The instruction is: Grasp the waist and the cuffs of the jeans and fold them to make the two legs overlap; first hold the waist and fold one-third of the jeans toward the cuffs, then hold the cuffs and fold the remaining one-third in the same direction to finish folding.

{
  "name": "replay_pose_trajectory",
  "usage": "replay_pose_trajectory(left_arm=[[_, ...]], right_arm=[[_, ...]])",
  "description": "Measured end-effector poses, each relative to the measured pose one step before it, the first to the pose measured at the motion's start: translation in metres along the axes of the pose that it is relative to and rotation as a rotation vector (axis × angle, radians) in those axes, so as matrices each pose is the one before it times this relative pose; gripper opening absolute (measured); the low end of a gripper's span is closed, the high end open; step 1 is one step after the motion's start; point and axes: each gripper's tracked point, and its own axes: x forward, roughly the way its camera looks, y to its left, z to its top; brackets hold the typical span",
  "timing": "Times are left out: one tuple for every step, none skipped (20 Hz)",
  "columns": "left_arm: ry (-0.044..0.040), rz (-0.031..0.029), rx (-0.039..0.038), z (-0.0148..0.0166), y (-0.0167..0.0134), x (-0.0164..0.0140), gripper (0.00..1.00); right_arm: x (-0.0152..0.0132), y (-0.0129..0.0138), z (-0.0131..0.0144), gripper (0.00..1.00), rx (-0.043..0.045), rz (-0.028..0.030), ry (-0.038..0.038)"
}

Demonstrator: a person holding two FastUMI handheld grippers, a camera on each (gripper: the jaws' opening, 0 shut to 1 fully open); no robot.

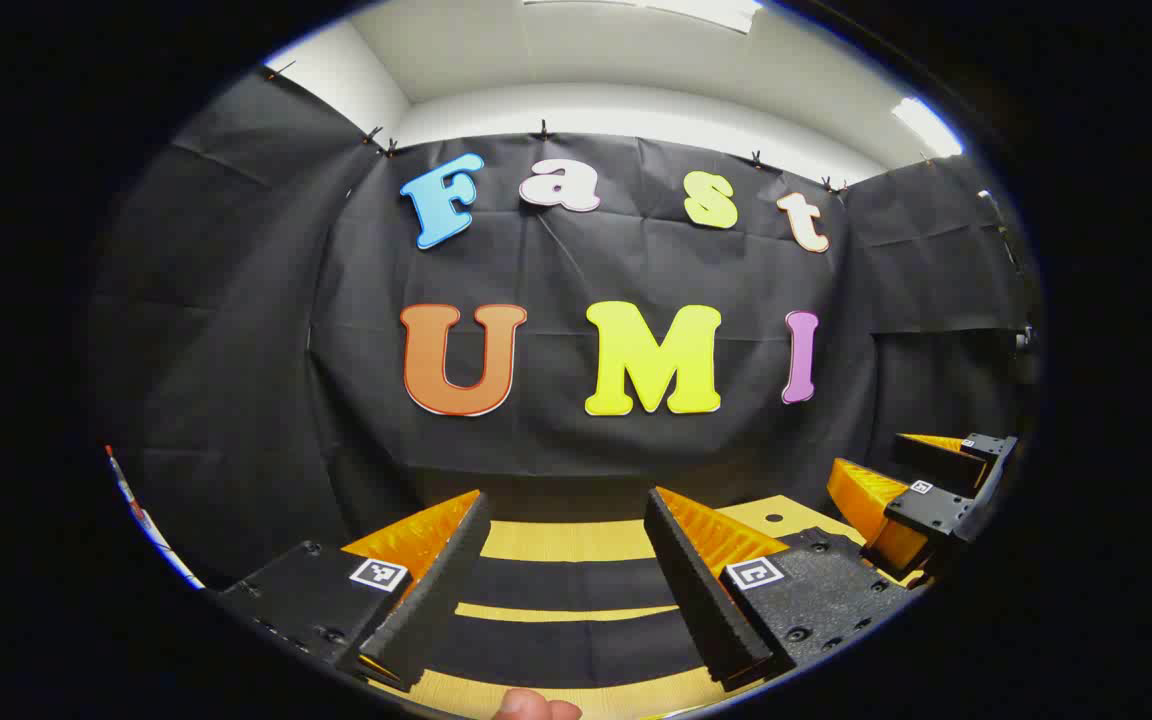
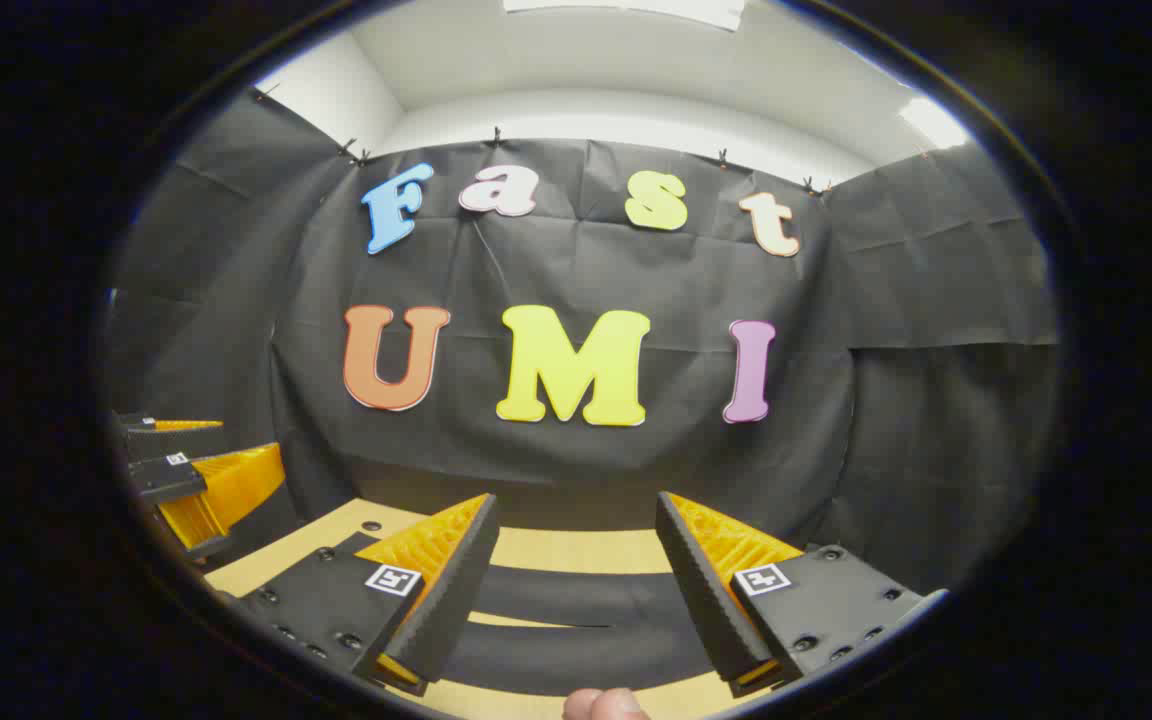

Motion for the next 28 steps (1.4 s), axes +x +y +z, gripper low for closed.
replay_pose_trajectory(left_arm=[[-0.00710,0.00046,0.00615,0.00240,0.00326,0.00175,1.00],[-0.00677,0.00094,0.00574,0.00101,0.00335,0.00180,1.00],[-0.00477,-0.00066,0.00257,0.00177,0.00224,0.00061,1.00],[-0.00139,-0.00345,-0.00048,-0.00057,0.00083,0.00036,1.00],[0.00204,0.00088,-0.00073,-0.00177,0.00253,0.00018,0.99],[0.00492,0.00290,-0.00256,-0.00170,0.00222,0.00081,0.99],[0.00619,0.00566,-0.00472,-0.00293,0.00288,0.00097,0.99],[0.00783,-0.00023,-0.00642,-0.00332,0.00261,-0.00006,0.99],[0.01211,0.00440,-0.00204,-0.00487,0.00240,-0.00001,0.99],[0.00555,0.00884,0.00189,-0.00172,0.00389,0.00049,1.00],[0.00051,0.00437,-0.00042,-0.00106,0.00307,-0.00132,1.00],[-0.00051,0.00492,0.00020,0.00002,0.00257,0.00058,1.00],[0.00057,0.00263,0.00029,-0.00023,0.00104,0.00102,1.00],[0.00081,0.00017,-0.00210,-0.00071,0.00100,0.00147,1.00],[-0.00088,-0.00331,-0.00409,-0.00083,0.00010,0.00026,1.00],[-0.00266,-0.00348,-0.00203,-0.00006,-0.00258,0.00126,0.99],[-0.00295,-0.00352,0.00003,-0.00017,-0.00250,0.00307,0.99],[0.00225,-0.00551,0.00137,-0.00140,-0.00286,0.00242,0.99],[0.00490,-0.00655,0.00152,-0.00313,-0.00247,0.00181,1.00],[0.00578,-0.00906,0.00344,-0.00213,-0.00489,0.00347,1.00],[0.00749,-0.00701,0.00695,-0.00225,-0.00487,0.00448,1.00],[0.00753,-0.00694,0.00808,-0.00264,-0.00393,0.00404,0.99],[0.00965,-0.00405,0.00664,-0.00304,-0.00167,0.00534,1.00],[0.01370,0.00148,-0.00186,-0.00583,-0.00108,0.00725,0.99],[0.01915,0.00618,-0.00833,-0.00687,0.00166,0.00503,1.00],[0.02850,0.01408,-0.01349,-0.00996,0.00324,0.00809,0.99],[0.03675,0.02590,-0.01884,-0.01211,0.00531,0.00871,0.99],[0.03081,0.03023,-0.02029,-0.00976,0.00674,0.00804,1.00]], right_arm=[[0.00163,0.00192,0.00049,0.98,-0.00621,-0.00406,0.00386],[0.00038,0.00093,-0.00042,0.98,-0.00133,-0.00127,0.00371],[0.00068,0.00103,0.00073,0.99,0.00006,-0.00236,0.00000],[0.00023,0.00051,0.00081,0.98,0.00110,-0.00183,-0.00261],[-0.00014,0.00230,0.00063,0.98,-0.00358,-0.00212,0.00176],[-0.00006,0.00068,-0.00121,0.99,-0.00267,-0.00139,-0.00138],[-0.00099,0.00125,0.00085,0.98,0.00103,0.00184,-0.00159],[0.00017,0.00226,0.00071,0.98,-0.00104,0.00267,-0.00367],[0.00217,0.00154,-0.00105,0.98,-0.00608,-0.00010,0.00105],[0.00028,0.00159,-0.00076,0.98,-0.00221,0.00447,0.00258],[0.00006,0.00142,-0.00086,0.98,-0.00308,0.00109,0.00113],[0.00107,0.00003,-0.00132,0.98,-0.00121,0.00238,0.00351],[0.00010,-0.00030,-0.00158,0.97,-0.00066,0.00046,0.00555],[0.00134,-0.00090,-0.00178,0.98,-0.00227,-0.00107,0.00470],[0.00029,-0.00096,-0.00156,0.98,-0.00325,0.00118,0.00503],[0.00087,-0.00185,-0.00070,0.97,-0.00020,-0.00131,0.00078],[0.00027,-0.00431,-0.00080,0.97,-0.00230,-0.00380,0.00388],[0.00062,-0.00490,-0.00157,0.98,-0.00188,-0.00647,0.00200],[0.00156,-0.00587,-0.00111,0.99,0.00229,-0.00741,0.00213],[0.00246,-0.00653,-0.00118,0.98,0.00666,-0.00611,0.00167],[0.00333,-0.00758,-0.00085,0.97,0.00509,-0.00842,0.00336],[0.00492,-0.00886,-0.00201,0.96,0.00277,-0.00665,0.00685],[0.00628,-0.01117,-0.00317,0.96,-0.00130,-0.00633,0.01076],[0.00795,-0.01510,-0.00344,0.96,0.00088,-0.00681,0.00688],[0.01064,-0.01515,-0.00442,0.96,0.00494,0.00284,0.01345],[0.01134,-0.01636,-0.00796,0.96,0.01028,0.00765,0.02297],[0.01098,-0.01940,-0.00733,0.96,0.01257,0.00106,0.02611],[0.01101,-0.02058,-0.00758,0.96,0.00707,-0.00598,0.02650]])
